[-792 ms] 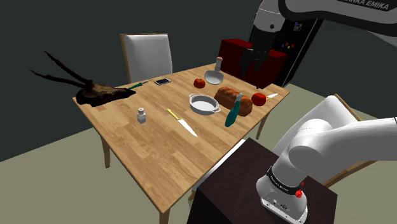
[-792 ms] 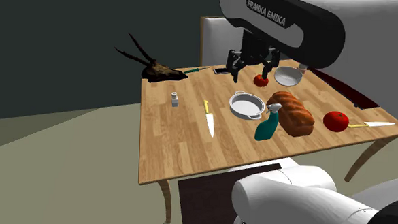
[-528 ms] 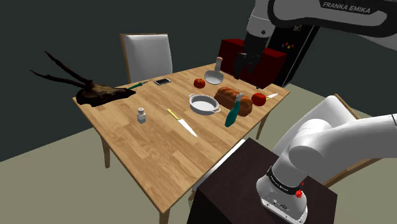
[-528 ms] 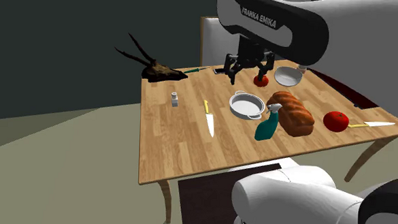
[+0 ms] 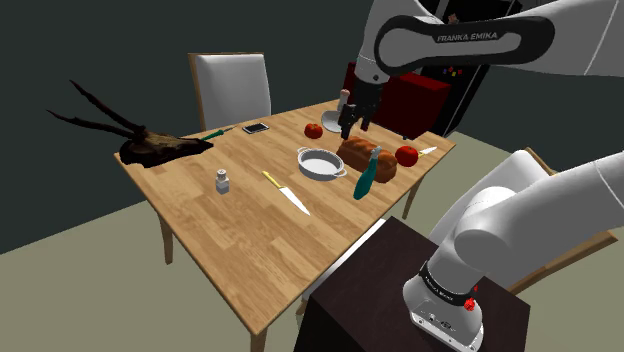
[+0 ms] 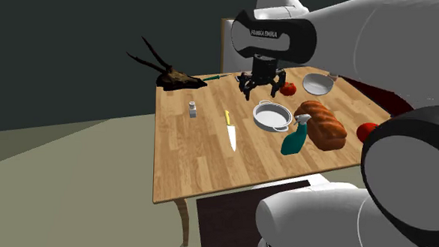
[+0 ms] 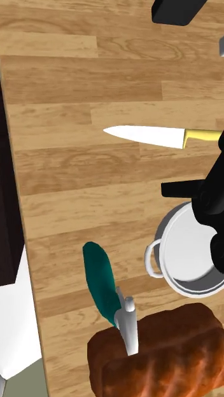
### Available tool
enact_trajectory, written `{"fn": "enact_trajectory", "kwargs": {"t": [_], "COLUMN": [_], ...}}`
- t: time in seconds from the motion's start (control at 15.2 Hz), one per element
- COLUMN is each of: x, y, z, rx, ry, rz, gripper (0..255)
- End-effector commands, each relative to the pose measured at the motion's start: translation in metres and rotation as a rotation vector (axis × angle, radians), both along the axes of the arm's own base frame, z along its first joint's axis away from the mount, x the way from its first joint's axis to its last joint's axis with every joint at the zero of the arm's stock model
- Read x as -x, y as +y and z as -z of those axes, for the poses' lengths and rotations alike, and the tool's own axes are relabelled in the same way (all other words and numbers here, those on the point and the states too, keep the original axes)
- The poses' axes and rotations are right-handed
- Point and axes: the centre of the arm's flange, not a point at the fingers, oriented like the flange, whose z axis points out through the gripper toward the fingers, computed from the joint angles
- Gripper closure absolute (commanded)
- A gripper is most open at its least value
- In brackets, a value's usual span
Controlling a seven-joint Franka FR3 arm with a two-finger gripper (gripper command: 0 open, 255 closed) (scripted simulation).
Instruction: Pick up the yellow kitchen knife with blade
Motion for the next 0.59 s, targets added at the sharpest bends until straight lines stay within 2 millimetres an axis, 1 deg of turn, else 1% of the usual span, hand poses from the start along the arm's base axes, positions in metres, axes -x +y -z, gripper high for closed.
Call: {"fn": "enact_trajectory", "kwargs": {"t": [0.0, 0.53], "x": [-0.019, -0.091], "y": [-0.003, -0.003], "z": [0.02, 0.099], "rx": [-0.006, -0.029], "ry": [0.002, 0.017], "rz": [-0.012, -0.059], "gripper": [0, 0]}}
